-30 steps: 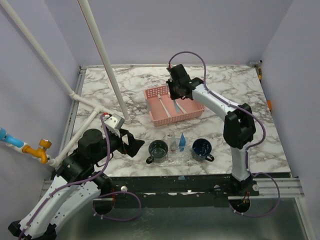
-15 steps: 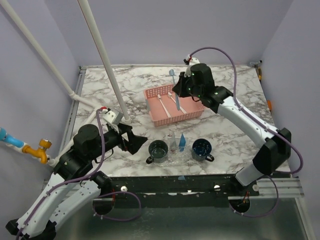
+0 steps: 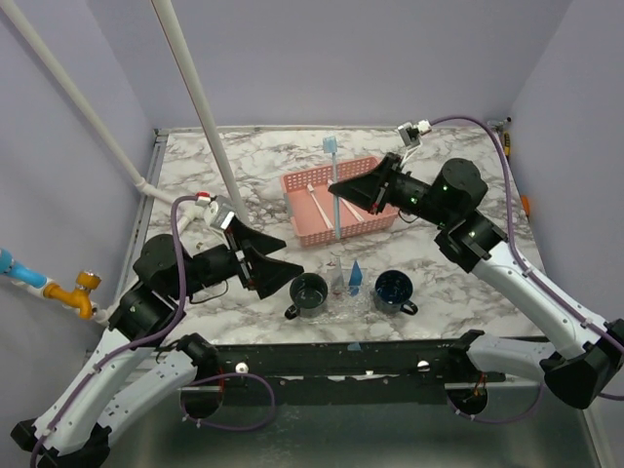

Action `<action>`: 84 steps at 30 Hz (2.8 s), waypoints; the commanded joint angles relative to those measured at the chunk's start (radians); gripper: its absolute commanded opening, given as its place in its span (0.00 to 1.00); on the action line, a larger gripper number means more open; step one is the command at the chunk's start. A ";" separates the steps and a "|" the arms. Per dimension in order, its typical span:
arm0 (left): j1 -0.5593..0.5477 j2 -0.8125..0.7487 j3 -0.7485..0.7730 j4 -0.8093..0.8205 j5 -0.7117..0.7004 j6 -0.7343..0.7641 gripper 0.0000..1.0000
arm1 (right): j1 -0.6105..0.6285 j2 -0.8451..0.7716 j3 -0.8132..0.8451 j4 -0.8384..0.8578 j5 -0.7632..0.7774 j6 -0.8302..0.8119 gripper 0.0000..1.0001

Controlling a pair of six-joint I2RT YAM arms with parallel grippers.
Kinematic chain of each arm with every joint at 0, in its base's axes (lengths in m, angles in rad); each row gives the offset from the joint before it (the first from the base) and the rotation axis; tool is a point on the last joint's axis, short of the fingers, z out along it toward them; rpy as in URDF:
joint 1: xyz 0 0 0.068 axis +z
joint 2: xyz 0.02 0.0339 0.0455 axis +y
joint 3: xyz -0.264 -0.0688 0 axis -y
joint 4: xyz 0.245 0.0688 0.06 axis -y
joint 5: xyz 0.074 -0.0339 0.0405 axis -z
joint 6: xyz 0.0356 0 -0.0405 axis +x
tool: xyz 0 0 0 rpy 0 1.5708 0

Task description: Prepare toiletry sets of a toothbrush and toothpaste on the tray

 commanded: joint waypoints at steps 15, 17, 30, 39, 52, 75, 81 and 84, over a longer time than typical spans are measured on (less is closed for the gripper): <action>0.003 0.065 -0.015 0.385 0.198 -0.298 0.99 | 0.246 0.002 -0.056 0.410 -0.072 0.259 0.00; 0.002 0.064 -0.016 0.400 0.207 -0.313 0.99 | 0.262 0.020 -0.041 0.430 -0.074 0.262 0.01; 0.002 0.050 -0.010 0.419 0.268 -0.350 0.68 | 0.323 0.080 0.024 0.416 0.016 0.209 0.01; 0.002 0.047 -0.001 0.416 0.280 -0.346 0.37 | 0.345 0.070 0.016 0.401 0.077 0.181 0.01; 0.002 0.046 0.010 0.369 0.261 -0.318 0.00 | 0.354 0.039 0.014 0.322 0.110 0.133 0.04; 0.003 -0.025 0.049 -0.133 0.481 -0.055 0.00 | 0.355 0.060 0.336 -0.494 -0.140 -0.281 0.71; 0.003 -0.053 0.040 -0.227 0.577 -0.005 0.00 | 0.354 0.075 0.415 -0.625 -0.171 -0.352 0.74; 0.002 -0.060 0.026 -0.262 0.615 0.015 0.00 | 0.354 0.085 0.440 -0.653 -0.219 -0.366 0.75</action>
